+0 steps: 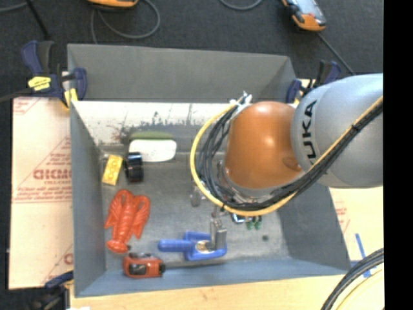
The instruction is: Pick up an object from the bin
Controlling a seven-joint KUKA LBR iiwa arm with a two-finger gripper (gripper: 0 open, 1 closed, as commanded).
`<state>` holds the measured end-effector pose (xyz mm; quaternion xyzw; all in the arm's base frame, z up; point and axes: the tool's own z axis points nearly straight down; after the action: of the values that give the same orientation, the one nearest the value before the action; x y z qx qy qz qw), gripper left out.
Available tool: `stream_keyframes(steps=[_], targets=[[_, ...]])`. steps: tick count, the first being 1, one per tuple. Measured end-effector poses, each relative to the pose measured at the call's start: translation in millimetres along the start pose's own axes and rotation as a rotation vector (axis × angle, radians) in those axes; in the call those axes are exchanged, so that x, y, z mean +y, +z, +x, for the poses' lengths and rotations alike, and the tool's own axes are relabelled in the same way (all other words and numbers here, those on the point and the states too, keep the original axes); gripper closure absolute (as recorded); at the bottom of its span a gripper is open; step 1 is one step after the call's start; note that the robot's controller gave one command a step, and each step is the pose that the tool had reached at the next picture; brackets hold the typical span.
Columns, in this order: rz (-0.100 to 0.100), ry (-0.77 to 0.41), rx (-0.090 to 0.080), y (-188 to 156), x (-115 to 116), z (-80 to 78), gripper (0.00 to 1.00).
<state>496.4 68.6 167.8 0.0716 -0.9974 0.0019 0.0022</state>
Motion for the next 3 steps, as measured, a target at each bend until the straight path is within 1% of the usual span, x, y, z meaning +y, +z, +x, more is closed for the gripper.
stream_keyframes(steps=[1, 2, 3], targets=[[-0.003, -0.095, -0.013, 52.2, 14.5, 1.9, 0.00], [-0.003, -0.209, -0.006, 86.4, 23.7, 6.3, 0.00], [-0.004, -0.305, -0.007, 96.6, 30.4, -1.9, 1.00]])
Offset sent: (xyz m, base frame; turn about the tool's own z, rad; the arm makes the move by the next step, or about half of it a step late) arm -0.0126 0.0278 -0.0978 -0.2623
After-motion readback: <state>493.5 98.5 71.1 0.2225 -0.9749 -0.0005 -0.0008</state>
